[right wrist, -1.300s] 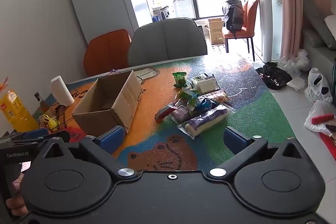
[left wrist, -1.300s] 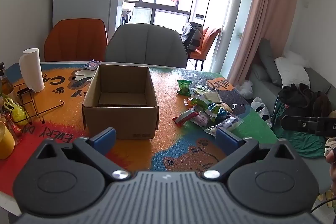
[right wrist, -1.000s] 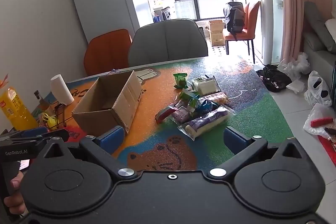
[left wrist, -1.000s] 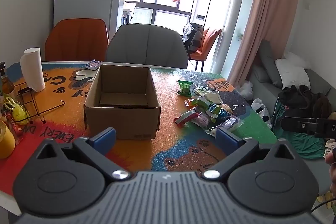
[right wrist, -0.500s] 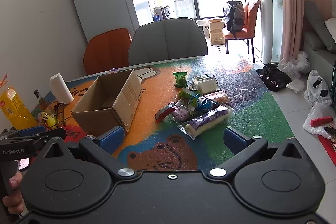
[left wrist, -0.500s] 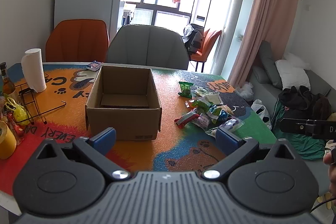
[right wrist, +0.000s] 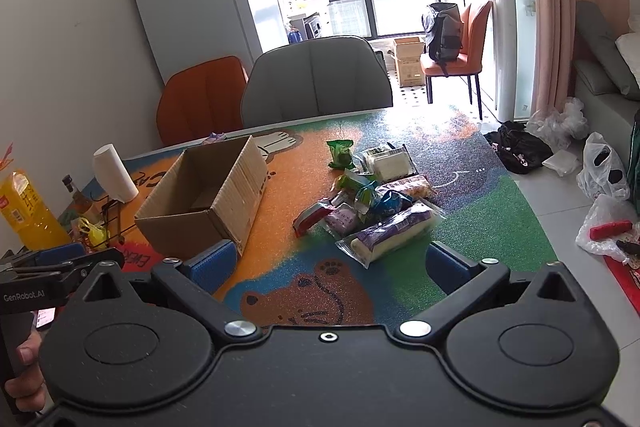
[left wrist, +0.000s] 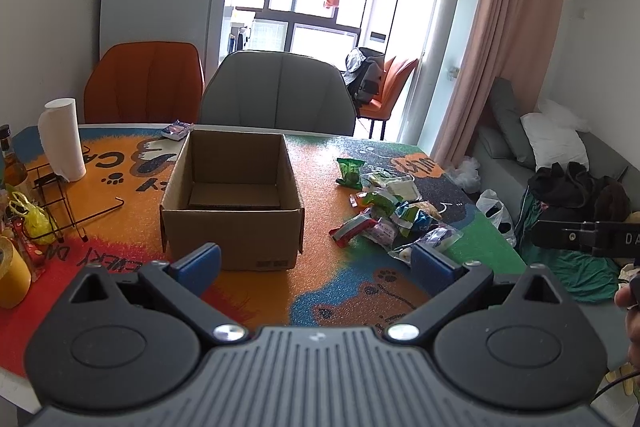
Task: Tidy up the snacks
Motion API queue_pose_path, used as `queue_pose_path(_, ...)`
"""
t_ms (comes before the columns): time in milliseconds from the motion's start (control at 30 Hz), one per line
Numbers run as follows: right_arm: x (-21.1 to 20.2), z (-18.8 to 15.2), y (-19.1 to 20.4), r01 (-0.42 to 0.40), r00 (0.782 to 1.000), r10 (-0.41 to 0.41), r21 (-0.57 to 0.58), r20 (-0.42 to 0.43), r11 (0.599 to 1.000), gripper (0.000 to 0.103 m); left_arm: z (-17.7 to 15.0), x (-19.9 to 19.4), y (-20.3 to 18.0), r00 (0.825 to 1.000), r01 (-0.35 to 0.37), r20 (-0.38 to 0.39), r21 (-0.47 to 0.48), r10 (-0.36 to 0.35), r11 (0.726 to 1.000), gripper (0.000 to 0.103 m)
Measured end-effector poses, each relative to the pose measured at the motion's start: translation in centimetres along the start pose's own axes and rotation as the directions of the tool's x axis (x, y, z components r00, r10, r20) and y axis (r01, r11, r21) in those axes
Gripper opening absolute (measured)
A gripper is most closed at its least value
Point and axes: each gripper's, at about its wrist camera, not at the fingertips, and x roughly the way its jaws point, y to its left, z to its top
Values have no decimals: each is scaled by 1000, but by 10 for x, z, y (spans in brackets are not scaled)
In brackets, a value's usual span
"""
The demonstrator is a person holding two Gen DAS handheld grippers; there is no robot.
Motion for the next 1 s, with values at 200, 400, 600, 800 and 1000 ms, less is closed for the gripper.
queue_pose_path(200, 0, 0, 1, 2, 1000, -2, -3, -1, 1000, 103, -1, 0, -3, 1000, -9, -2, 8, 9, 1000, 101)
queue_pose_path(400, 3, 0, 0, 1, 1000, -1, 8, -9, 1000, 103, -1, 0, -3, 1000, -10, -2, 6, 10, 1000, 101)
queue_pose_path(600, 3, 0, 0, -2, 1000, 2, 2, -10, 1000, 103, -1, 0, -1, 1000, -11, -6, 4, 11, 1000, 101)
queue_pose_path(800, 3, 0, -1, 0, 1000, 0, 10, -15, 1000, 103, -1, 0, -1, 1000, -11, -6, 3, 11, 1000, 101)
queue_pose_path(1000, 3, 0, -1, -5, 1000, 5, 6, -16, 1000, 103, -1, 0, -1, 1000, -12, -5, 3, 12, 1000, 101)
